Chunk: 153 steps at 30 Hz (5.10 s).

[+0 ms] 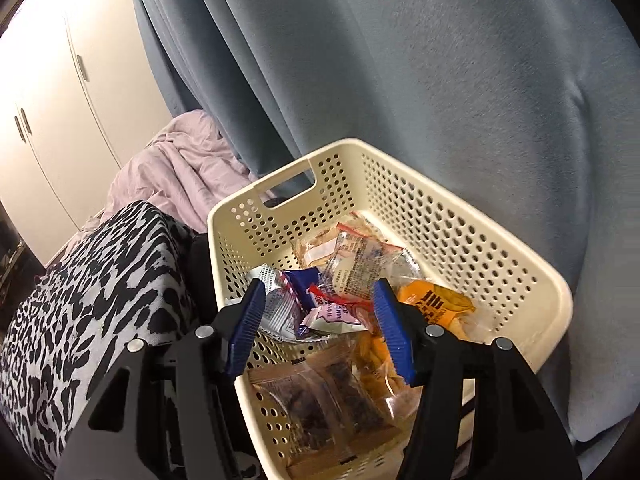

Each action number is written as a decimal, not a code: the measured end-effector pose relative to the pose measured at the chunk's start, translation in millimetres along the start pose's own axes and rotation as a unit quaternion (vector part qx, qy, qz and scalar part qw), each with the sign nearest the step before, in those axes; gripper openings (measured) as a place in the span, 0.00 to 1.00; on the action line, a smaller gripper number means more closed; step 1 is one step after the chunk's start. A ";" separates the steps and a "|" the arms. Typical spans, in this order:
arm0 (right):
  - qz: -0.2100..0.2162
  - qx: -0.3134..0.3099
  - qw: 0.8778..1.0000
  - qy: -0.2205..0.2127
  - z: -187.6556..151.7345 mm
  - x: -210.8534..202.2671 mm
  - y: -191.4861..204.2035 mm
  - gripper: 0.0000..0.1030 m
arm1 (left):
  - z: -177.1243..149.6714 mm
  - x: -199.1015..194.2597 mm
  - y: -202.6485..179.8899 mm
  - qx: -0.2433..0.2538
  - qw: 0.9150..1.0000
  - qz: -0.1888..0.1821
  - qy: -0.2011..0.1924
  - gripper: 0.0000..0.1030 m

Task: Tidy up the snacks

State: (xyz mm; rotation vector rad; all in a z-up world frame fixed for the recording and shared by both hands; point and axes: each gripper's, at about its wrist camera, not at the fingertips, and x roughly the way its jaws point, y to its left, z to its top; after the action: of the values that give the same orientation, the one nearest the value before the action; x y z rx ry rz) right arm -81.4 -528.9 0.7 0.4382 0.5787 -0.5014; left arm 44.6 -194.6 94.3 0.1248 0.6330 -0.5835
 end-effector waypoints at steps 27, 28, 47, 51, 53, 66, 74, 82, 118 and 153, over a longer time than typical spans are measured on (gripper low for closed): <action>-0.045 -0.015 0.997 -0.065 -23.6 -39.1 -17.0 0.72 | 63.3 59.5 -165.7 0.103 0.985 -0.135 -0.014 0.31; -0.045 -0.015 0.997 -0.065 -24.8 -39.0 -17.2 0.72 | 64.3 63.9 -172.2 0.102 0.985 -0.142 -0.012 0.31; -0.049 0.010 0.997 -0.067 -37.8 -46.4 -40.0 0.72 | 54.3 147.1 -266.3 0.147 0.967 -0.200 0.054 0.31; -0.050 0.009 0.997 -0.066 -39.5 -45.2 -40.6 0.72 | 49.7 156.0 -276.1 0.155 0.964 -0.207 0.062 0.31; -0.050 0.010 0.997 -0.065 -39.4 -44.6 -41.1 0.72 | 47.0 159.6 -280.1 0.160 0.963 -0.208 0.066 0.31; -0.050 0.015 0.997 -0.065 -39.8 -44.5 -42.4 0.73 | 45.4 168.4 -287.0 0.165 0.961 -0.210 0.072 0.31; -0.051 0.016 0.996 -0.066 -40.9 -45.0 -42.1 0.73 | 47.4 167.7 -292.2 0.167 0.960 -0.215 0.069 0.31; -0.047 0.014 0.997 -0.065 -39.3 -44.1 -40.3 0.72 | 52.0 162.5 -280.7 0.147 0.966 -0.205 0.062 0.89; -0.037 0.010 0.997 -0.070 -34.1 -71.6 -23.4 0.97 | 43.3 116.8 -232.4 0.185 0.979 -0.090 0.010 0.95; -0.056 -0.045 0.995 -0.061 -38.4 -96.0 21.7 0.97 | 26.1 85.6 -192.1 0.181 0.980 -0.077 0.004 0.95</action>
State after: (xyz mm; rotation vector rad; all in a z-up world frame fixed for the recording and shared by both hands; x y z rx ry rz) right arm -154.4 -461.1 35.6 0.2871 0.5076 -0.6031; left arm 8.5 -402.7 77.0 0.4232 0.5416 -0.8452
